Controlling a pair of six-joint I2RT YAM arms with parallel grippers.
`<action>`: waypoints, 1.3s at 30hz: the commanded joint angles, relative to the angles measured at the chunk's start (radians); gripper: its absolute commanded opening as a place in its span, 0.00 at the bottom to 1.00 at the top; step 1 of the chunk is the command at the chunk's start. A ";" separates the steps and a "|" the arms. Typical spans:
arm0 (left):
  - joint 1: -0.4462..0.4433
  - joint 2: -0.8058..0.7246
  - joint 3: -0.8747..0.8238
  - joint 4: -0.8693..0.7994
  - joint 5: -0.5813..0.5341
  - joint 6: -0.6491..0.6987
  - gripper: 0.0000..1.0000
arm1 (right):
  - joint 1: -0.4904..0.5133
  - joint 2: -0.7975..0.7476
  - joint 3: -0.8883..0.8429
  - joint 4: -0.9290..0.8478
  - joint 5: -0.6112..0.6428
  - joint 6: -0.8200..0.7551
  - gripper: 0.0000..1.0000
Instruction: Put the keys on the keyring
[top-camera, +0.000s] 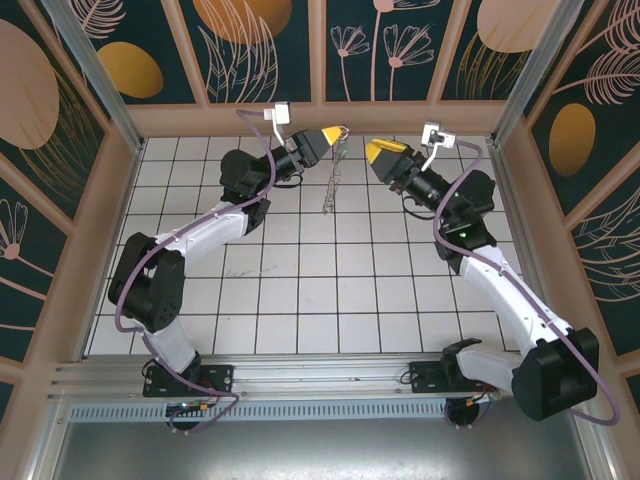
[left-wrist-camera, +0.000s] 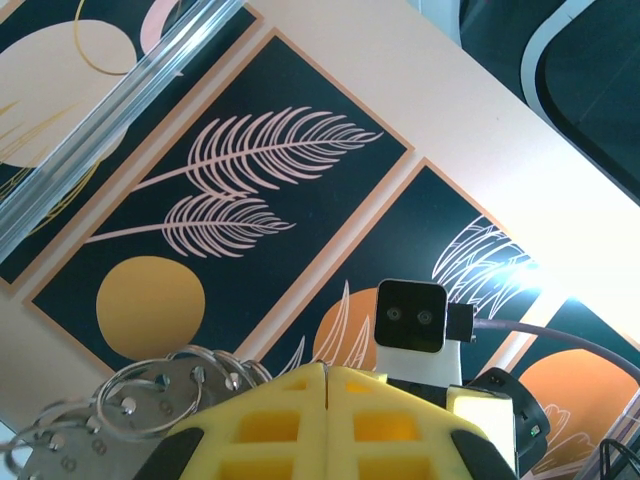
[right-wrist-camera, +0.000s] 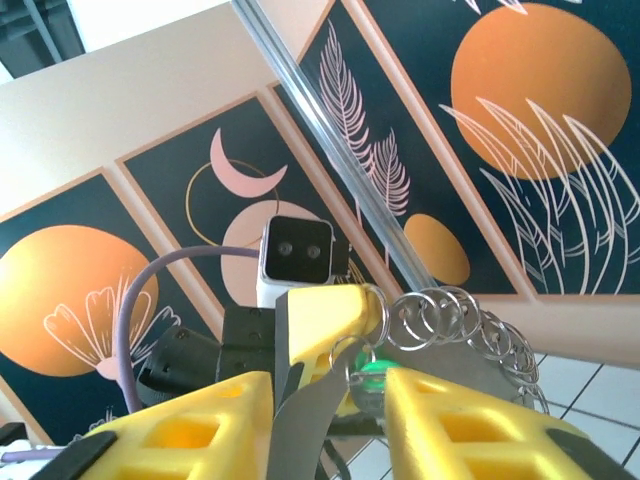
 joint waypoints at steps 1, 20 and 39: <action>-0.005 -0.006 0.030 0.072 -0.024 -0.026 0.00 | 0.001 0.050 0.050 0.122 0.038 0.081 0.37; -0.005 -0.025 -0.015 0.069 -0.095 -0.047 0.00 | 0.073 0.263 0.151 0.341 0.060 0.270 0.35; -0.005 -0.025 -0.017 0.082 -0.093 -0.055 0.00 | 0.080 0.319 0.158 0.356 0.064 0.286 0.34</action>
